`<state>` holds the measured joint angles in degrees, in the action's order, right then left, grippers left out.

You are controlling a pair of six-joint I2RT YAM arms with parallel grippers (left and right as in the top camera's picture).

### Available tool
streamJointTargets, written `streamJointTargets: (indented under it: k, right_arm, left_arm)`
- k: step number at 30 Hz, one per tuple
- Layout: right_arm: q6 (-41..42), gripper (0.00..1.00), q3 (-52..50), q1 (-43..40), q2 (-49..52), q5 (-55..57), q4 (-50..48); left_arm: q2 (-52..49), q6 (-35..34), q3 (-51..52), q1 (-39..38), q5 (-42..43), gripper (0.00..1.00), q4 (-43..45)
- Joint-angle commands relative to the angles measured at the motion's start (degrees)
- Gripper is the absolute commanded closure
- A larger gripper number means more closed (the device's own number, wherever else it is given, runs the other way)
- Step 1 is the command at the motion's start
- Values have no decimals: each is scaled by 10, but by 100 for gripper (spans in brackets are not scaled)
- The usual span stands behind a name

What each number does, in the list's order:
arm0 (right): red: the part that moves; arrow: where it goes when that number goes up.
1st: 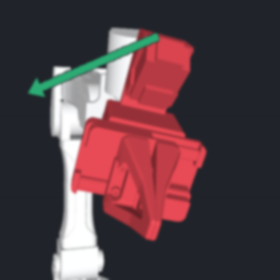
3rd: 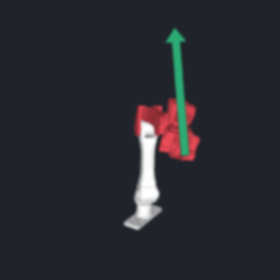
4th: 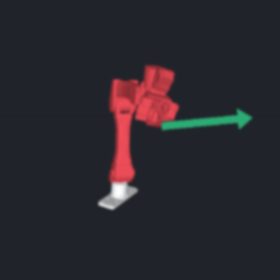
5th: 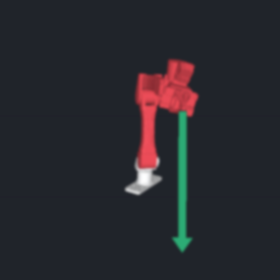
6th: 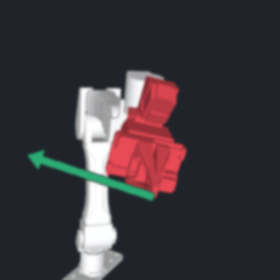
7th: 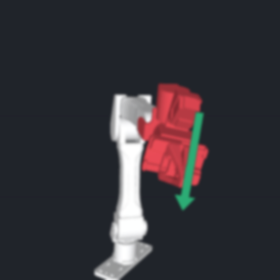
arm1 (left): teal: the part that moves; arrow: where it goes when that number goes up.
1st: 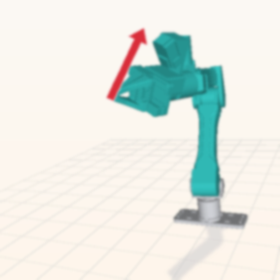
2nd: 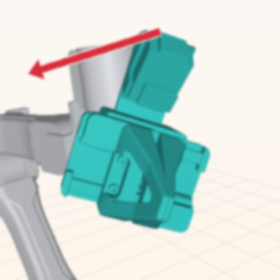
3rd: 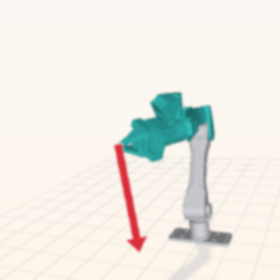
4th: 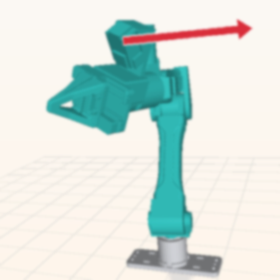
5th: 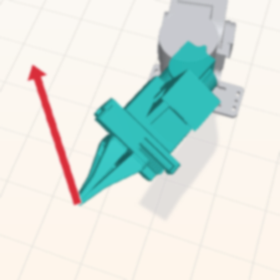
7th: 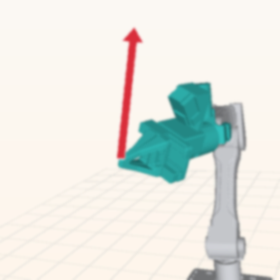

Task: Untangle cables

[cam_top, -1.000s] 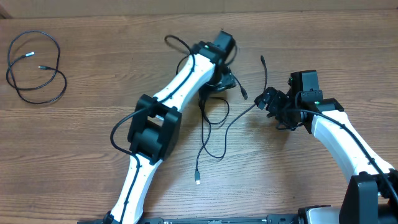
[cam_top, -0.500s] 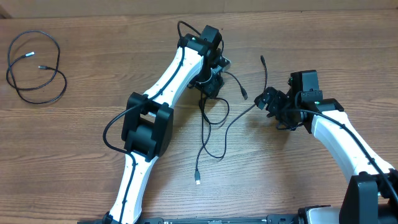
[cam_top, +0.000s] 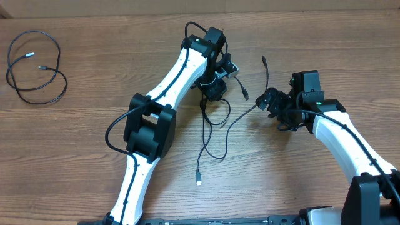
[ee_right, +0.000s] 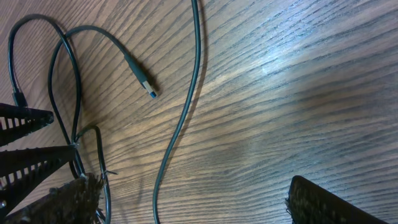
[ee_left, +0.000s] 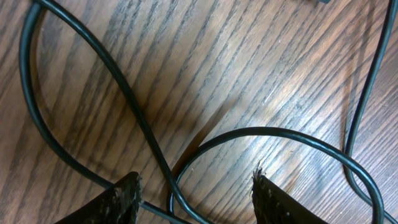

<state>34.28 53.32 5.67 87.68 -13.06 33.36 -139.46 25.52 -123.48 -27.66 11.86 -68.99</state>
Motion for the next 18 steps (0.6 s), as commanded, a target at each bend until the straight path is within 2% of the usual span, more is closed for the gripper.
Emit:
streamJointTargets:
  k: [1,12,14,18]
  right_arm:
    - [-2,5,11,-1,-12,6,0]
    - [-2,4,11,-1,-12,6,0]
    - [-2,4,11,-1,-12,6,2]
    - [-2,4,11,-1,-12,6,5]
  left_arm:
    - [-20,13,-7,-1,-7,42,0]
    - [-27,13,1,-2,0,49,-15]
    - [-27,13,7,-1,0,51,-15]
    - [-27,13,24,-1,0,64,-9]
